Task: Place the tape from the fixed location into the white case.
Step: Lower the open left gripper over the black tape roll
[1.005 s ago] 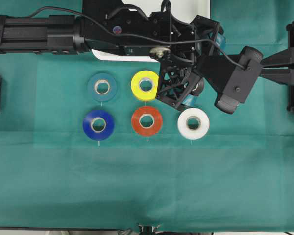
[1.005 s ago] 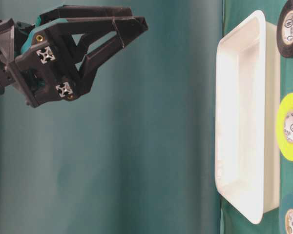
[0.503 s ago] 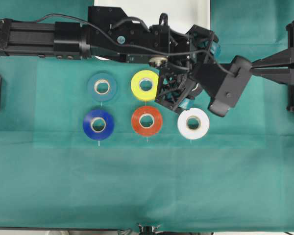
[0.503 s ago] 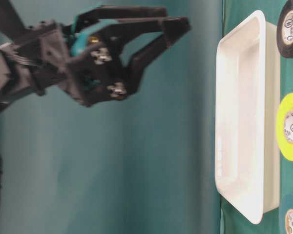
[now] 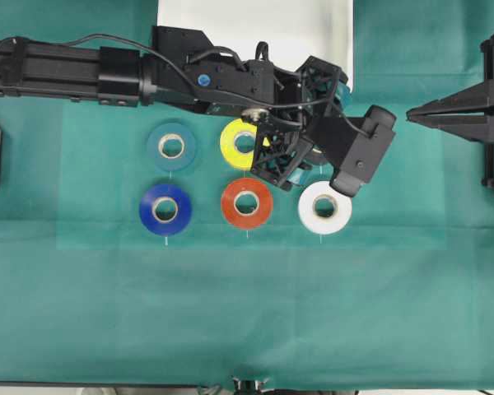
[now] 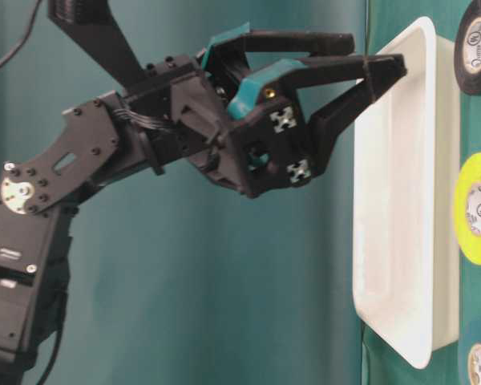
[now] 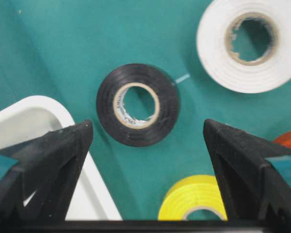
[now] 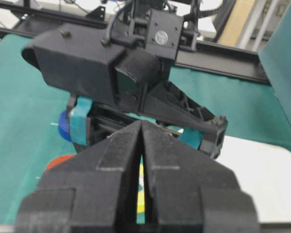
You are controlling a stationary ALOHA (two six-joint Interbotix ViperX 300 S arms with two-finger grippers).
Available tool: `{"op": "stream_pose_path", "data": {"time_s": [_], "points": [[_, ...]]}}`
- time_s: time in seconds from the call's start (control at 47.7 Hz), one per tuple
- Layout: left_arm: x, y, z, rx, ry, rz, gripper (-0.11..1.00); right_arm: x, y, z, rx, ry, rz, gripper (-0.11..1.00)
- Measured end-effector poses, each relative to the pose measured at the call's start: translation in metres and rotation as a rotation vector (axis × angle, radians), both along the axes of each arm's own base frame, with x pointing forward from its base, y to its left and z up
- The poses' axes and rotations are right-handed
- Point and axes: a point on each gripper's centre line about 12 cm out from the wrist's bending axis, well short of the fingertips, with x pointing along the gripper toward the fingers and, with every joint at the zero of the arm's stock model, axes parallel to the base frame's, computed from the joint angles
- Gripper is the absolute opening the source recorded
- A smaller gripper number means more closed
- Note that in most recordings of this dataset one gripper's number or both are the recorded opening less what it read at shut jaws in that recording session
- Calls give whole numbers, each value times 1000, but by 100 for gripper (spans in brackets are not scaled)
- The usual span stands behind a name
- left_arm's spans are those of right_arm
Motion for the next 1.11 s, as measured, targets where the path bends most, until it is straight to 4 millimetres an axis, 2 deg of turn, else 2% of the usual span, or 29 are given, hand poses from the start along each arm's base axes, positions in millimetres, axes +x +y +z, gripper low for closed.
{"op": "stream_pose_path", "data": {"time_s": [0.356,0.649,0.88,1.11], "points": [[5,4,-46,16,80,-27,99,1,0,-2,0,8,0,0],[7,4,-71,23,127,-45,99,2,0,-3,0,12,0,0],[8,-4,-83,41,145,-97,99,3,0,-4,0,21,0,0],[9,-5,-84,46,135,-104,99,4,0,-6,0,28,0,0]]}}
